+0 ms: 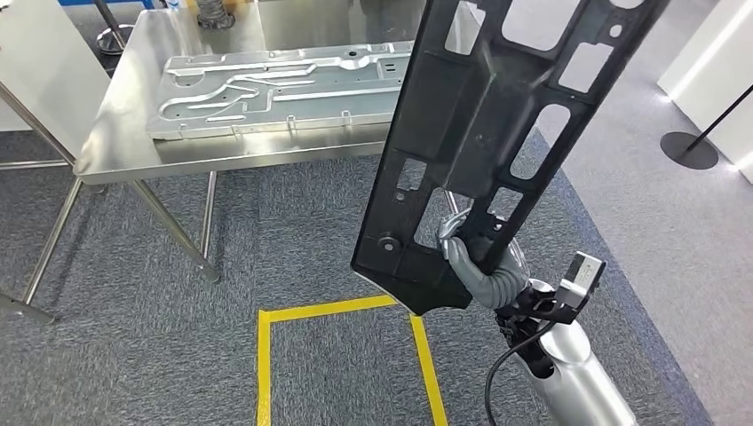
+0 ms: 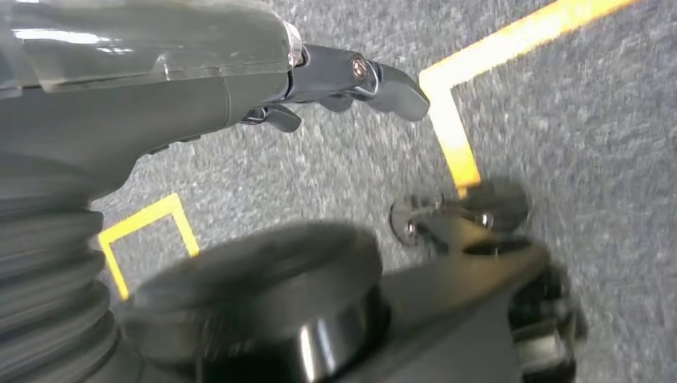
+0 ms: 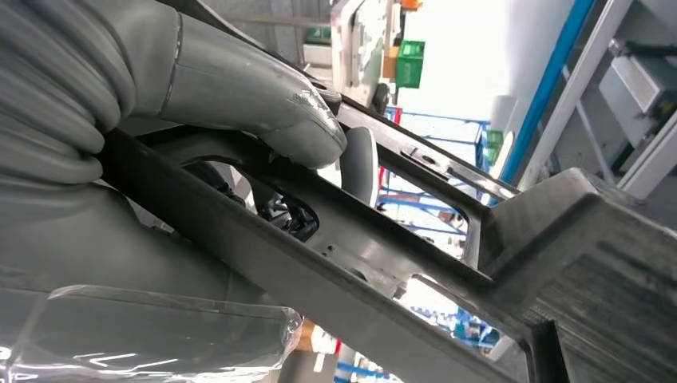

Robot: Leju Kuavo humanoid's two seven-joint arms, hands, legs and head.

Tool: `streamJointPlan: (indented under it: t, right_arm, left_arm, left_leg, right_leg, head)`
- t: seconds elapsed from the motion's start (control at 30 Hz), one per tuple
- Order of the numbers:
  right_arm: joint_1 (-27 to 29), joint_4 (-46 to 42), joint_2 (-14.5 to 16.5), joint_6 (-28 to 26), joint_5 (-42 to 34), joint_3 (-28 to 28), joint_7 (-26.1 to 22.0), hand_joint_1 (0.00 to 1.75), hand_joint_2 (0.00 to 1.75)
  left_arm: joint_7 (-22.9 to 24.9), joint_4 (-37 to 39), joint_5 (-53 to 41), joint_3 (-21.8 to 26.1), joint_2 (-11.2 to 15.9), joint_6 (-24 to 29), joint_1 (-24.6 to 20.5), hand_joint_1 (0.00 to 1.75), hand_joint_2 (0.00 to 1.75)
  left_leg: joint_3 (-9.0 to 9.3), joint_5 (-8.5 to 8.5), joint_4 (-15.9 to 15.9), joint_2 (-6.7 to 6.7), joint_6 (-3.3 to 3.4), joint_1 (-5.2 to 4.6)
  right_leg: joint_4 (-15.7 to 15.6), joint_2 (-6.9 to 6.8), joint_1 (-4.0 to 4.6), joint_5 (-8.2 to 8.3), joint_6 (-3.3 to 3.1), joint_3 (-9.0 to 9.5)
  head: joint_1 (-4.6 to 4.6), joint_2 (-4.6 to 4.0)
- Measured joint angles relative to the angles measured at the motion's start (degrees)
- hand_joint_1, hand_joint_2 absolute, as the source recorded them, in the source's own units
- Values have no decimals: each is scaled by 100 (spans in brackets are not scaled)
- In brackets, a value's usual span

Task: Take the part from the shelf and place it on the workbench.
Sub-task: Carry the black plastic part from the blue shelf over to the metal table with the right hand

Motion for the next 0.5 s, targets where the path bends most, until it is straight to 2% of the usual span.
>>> streamJointPlan:
  t: [0.07,0.1,0.17,0.2,0.23,0.27,0.33,0.37,0.4,0.5]
  right_arm:
    - [-11,15,-9,2,-1,-19,-5,175,175]
    - [-17,23,-13,4,-1,-29,-14,175,175]
    - [-24,51,-17,10,-2,-46,-40,175,175]
    - [-23,70,-17,17,-3,-50,-52,175,175]
    - [-21,92,-17,25,-5,-51,-61,175,175]
    - [-20,112,-17,32,-8,-52,-67,175,175]
    - [-22,142,-17,40,-11,-54,-77,175,175]
    - [-27,150,-17,40,-12,-55,-81,175,175]
    - [-32,156,-17,40,-13,-56,-85,175,175]
    - [-34,175,-8,44,-13,-55,-95,175,175]
  left_arm:
    - [-10,0,-2,2,-1,-1,-2,0,175]
    - [-19,0,-6,2,-1,-1,-4,0,175]
    - [-32,0,-13,5,-3,-9,-22,0,175]
    - [-36,0,-16,7,-3,-13,-36,0,175]
    - [-34,0,-18,8,-2,-16,-47,0,175]
    - [-31,0,-20,8,-2,-16,-53,0,175]
    - [-23,1,-22,8,-1,-12,-38,0,175]
    - [-23,2,-22,8,-3,-9,-28,0,175]
    - [-23,3,-22,8,-4,-6,-17,0,175]
    - [-33,4,-22,10,-2,2,8,0,175]
  left_leg:
    - [-62,-141,206,25,-82,6]
    - [-181,-277,478,41,-125,33]
    - [-545,-559,1215,69,-206,97]
    - [-682,-606,1470,82,-239,129]
    - [-724,-551,1527,95,-267,156]
    - [-650,-398,1361,107,-292,181]
    - [-287,-24,633,119,-341,223]
    - [-119,62,302,118,-332,222]
    - [-15,81,94,117,-302,208]
    - [56,-6,-32,103,-125,176]
  right_leg:
    - [-86,-17,-49,4,-41,94]
    - [-110,-31,-59,-4,-55,142]
    - [-120,-53,-68,-44,-62,199]
    - [-120,-60,-77,-71,-51,228]
    - [-120,-63,-92,-103,-34,261]
    - [-119,-62,-112,-137,-9,306]
    - [-121,-53,-148,-216,60,411]
    - [-118,-44,-150,-252,106,445]
    - [-131,-37,-148,-273,155,468]
    - [-145,-30,-158,-258,285,500]
  head:
    - [-1,0]
    - [-2,0]
    - [-2,0]
    - [-2,0]
    - [-2,0]
    - [-2,0]
    - [-2,0]
    - [-2,0]
    - [-2,0]
    - [-2,0]
